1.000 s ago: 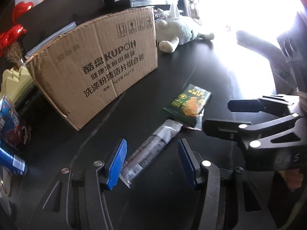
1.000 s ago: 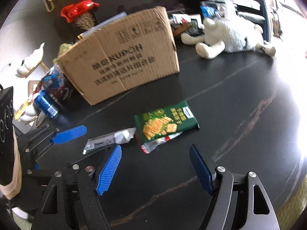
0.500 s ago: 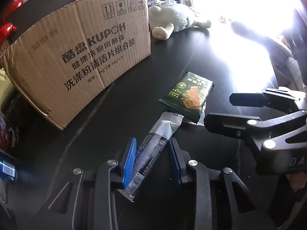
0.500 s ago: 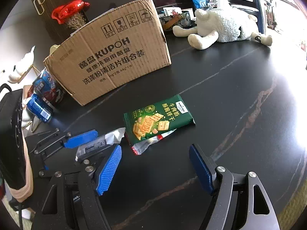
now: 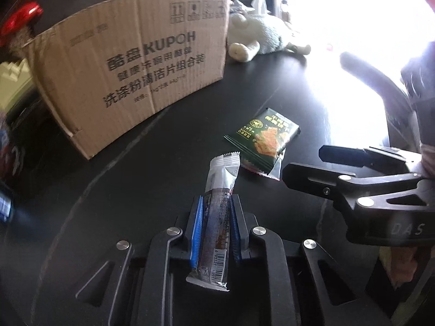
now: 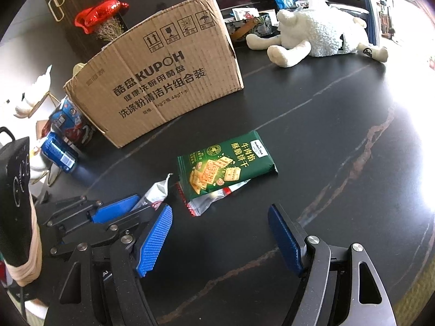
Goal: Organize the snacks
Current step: 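Move right gripper to green cracker packet while left holds silver bar, then close right gripper on green cracker packet and lift it, then carry silver bar and green cracker packet up over the cardboard box, then open both grippers to drop the snacks into the box, then withdraw left gripper from the box toward the clear red-striped packet, then close left gripper on the clear red-striped packet and lift it, then carry the red-striped packet with left gripper over the box, then open left gripper to drop the packet into the box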
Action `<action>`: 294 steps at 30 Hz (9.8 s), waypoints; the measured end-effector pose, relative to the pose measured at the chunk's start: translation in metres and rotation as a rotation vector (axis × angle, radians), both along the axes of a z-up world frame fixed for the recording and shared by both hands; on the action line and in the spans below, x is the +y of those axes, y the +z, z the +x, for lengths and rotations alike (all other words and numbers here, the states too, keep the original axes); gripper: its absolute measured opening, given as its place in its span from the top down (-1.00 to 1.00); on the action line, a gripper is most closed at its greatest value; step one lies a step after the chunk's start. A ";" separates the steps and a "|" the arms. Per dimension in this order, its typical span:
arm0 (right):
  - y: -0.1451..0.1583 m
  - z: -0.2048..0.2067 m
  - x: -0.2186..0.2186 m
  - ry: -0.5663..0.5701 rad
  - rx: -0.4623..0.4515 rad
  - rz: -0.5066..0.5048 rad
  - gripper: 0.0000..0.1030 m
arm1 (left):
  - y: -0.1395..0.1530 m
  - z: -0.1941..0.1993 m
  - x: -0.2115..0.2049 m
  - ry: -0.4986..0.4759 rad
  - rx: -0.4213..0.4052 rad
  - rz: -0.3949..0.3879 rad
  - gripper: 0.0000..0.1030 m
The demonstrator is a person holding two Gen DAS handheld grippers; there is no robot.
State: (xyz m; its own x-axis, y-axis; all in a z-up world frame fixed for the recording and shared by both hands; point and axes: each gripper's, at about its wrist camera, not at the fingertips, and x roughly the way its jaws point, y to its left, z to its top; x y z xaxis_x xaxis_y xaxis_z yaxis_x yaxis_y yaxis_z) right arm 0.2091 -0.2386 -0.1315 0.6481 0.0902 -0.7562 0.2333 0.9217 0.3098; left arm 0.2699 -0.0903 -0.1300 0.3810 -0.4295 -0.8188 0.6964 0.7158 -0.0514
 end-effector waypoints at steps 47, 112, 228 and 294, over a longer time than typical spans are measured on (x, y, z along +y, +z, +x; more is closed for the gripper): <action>-0.006 0.057 -0.002 0.273 0.007 -0.217 -0.59 | 0.018 -0.002 0.001 0.383 0.015 -0.159 0.62; 0.184 0.117 0.003 0.288 -0.335 -0.299 -0.43 | 0.184 0.088 0.016 0.428 -0.246 -0.196 0.63; -0.006 -0.016 -0.069 -0.104 0.115 -0.221 -0.81 | -0.015 0.015 -0.090 -0.158 0.002 0.123 0.19; 0.193 0.068 -0.011 0.147 -0.275 -0.370 -0.81 | 0.186 0.059 0.010 0.464 -0.237 -0.161 0.22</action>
